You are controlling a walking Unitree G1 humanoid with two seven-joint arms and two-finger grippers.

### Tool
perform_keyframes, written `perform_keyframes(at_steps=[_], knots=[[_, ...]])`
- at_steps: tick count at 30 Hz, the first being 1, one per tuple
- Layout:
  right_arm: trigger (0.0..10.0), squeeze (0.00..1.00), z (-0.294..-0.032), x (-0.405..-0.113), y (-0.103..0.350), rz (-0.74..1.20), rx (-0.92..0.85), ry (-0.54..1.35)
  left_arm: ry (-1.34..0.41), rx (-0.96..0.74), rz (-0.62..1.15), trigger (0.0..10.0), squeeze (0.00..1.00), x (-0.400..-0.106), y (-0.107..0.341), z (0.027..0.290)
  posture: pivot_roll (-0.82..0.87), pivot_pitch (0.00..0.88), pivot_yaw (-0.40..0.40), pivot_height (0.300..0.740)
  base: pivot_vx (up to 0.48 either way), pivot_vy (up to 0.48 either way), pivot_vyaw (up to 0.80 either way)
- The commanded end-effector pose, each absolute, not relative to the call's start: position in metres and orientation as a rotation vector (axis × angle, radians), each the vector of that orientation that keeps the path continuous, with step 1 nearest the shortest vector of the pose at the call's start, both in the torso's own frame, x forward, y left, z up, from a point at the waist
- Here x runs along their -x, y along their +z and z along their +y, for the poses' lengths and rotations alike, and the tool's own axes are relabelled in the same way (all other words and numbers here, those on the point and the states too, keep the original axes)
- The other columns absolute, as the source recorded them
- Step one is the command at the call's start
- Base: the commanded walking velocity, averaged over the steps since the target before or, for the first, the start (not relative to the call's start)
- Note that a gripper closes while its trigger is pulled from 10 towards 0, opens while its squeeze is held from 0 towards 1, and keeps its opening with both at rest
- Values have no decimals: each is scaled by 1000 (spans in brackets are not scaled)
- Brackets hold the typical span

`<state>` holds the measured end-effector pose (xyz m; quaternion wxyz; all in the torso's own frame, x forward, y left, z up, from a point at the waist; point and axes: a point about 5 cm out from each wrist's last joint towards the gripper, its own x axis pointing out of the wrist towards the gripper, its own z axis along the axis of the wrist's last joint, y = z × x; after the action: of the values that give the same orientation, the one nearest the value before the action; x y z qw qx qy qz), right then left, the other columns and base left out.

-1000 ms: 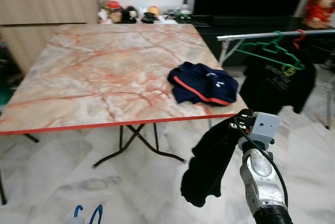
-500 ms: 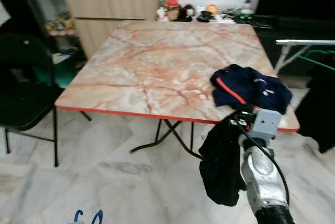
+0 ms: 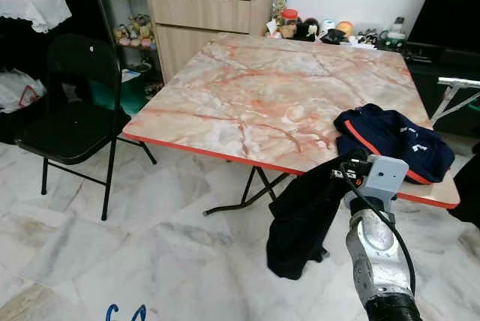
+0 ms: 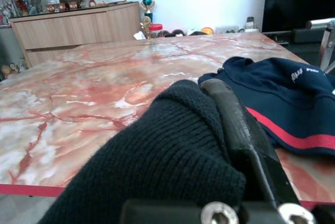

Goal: Hang hanger

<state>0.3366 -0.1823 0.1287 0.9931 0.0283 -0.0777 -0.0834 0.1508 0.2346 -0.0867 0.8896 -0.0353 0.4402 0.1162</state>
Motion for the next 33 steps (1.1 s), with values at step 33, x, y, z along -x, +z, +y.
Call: perform_keyframes(at_steps=[33], knots=[[10000, 0, -186, -414, 365, -503, -137, -33, 201, 56, 876, 10000, 0, -162, -83, 226, -12, 0, -16, 740, 466, 0, 0]])
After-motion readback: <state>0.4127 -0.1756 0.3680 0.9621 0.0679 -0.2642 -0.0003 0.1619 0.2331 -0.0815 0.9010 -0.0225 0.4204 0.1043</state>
